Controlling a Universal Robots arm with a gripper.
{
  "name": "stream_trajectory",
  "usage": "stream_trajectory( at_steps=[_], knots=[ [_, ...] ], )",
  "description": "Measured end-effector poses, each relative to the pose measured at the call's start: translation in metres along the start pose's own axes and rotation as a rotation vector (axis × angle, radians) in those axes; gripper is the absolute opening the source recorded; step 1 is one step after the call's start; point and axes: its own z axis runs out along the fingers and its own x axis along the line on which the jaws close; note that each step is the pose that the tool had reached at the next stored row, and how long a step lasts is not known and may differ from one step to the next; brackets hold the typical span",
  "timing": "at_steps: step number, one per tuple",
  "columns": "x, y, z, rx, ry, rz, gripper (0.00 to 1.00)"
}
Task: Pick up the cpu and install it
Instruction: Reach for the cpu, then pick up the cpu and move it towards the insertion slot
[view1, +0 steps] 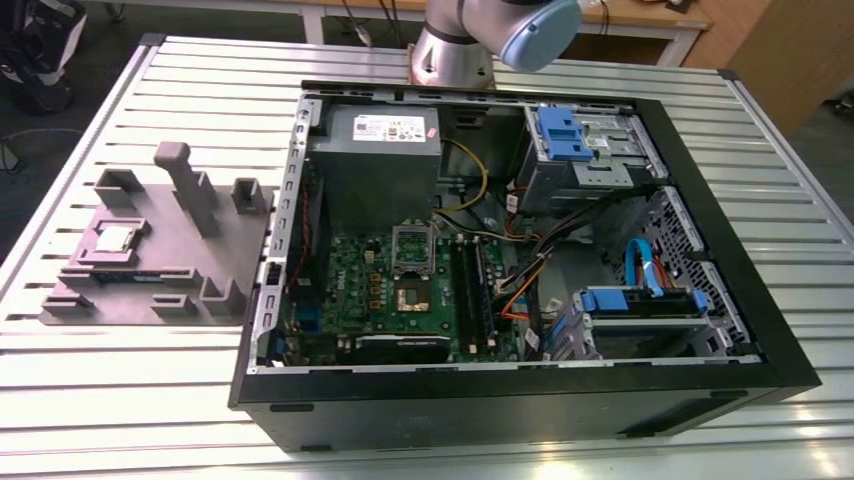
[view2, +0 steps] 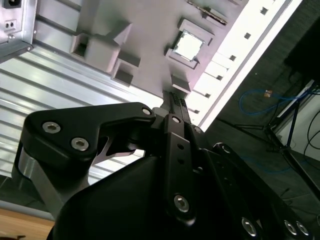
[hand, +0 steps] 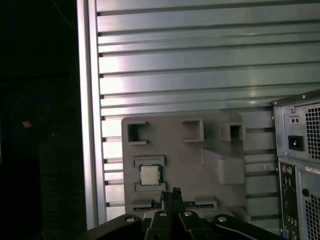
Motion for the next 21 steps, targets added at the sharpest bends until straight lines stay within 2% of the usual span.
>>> stream_trajectory(
  at_steps=[9, 21],
  knots=[
    [0.0319, -0.0012, 0.0013, -0.0004, 0.0006, 0.000, 0.10],
    [0.0336, -0.0014, 0.0014, -0.0006, 0.0006, 0.000, 0.10]
  ],
)
